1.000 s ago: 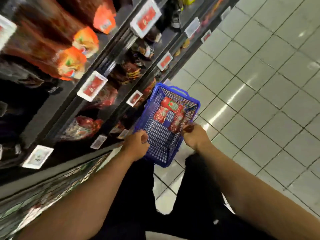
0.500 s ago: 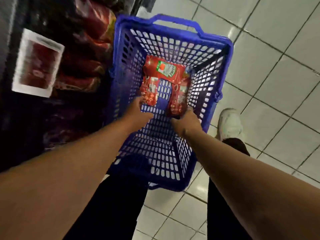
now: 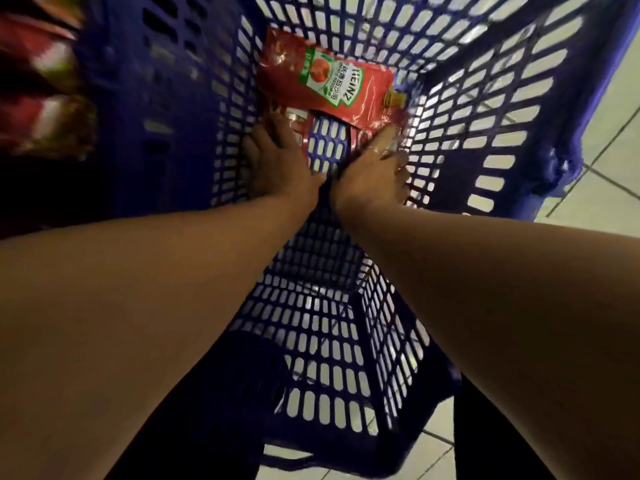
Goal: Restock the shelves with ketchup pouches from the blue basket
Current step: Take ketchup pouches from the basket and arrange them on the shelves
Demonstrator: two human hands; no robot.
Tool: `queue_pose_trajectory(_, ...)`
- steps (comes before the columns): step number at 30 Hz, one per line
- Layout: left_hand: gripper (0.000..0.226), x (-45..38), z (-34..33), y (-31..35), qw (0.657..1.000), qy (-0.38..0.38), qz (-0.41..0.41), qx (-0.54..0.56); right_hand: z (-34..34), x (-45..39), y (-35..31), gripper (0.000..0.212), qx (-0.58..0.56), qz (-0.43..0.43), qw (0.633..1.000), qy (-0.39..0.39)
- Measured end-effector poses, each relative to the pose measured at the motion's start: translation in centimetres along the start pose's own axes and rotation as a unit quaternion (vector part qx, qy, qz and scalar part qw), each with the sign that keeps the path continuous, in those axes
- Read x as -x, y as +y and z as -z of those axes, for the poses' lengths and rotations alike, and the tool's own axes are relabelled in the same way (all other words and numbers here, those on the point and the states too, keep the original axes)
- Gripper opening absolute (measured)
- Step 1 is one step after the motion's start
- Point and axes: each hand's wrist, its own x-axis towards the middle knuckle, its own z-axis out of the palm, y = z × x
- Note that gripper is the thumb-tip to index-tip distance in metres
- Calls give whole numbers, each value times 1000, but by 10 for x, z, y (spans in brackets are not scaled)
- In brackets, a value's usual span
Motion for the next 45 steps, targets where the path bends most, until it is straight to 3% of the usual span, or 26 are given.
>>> queue_pose_trajectory(4,121,-4,-4,-8,999,17,-27,-12,6,2,-2,123,-22,1,999,-25)
queue_pose_trajectory(7,112,-5,1,-4,999,-32,37,23,18,8,-6,120,-55,-15,997,-51)
queue_pose_trajectory(10,71,4,9,-1,981,-100,123,109,27,22,-5,97,-97,-50,989,-104)
queue_pose_trajectory(13,29,35,31,-7,926,-199,188,259,42,48,3,55,-146,-56,973,-171)
queue_pose_trajectory(15,17,61,48,-14,890,-259,209,313,57,74,9,38,-210,-59,956,-196)
queue_pose_trajectory(18,23,101,81,-26,867,-301,205,340,89,113,14,31,-303,-71,923,-225)
queue_pose_trajectory(21,24,140,135,-34,857,-328,170,360,142,153,16,36,-398,-109,863,-290)
queue_pose_trajectory(25,40,196,224,-38,783,-343,177,488,226,212,11,38,-431,-95,834,-331)
queue_pose_trajectory(27,41,226,272,-34,752,-324,157,552,270,240,2,53,-412,-67,843,-340)
queue_pose_trajectory(31,37,286,355,-23,776,-188,110,592,352,291,-23,59,-350,20,861,-370)
queue_pose_trajectory(35,44,349,418,-16,772,-142,104,610,427,335,-41,58,-292,91,875,-374)
queue_pose_trajectory(38,46,400,454,-11,767,-96,99,626,476,365,-55,55,-278,143,865,-392)
queue_pose_trajectory(42,35,464,497,-7,723,-2,97,684,528,411,-75,50,-261,206,854,-401)
queue_pose_trajectory(45,41,504,537,-9,696,79,80,709,557,451,-90,50,-238,273,838,-409)
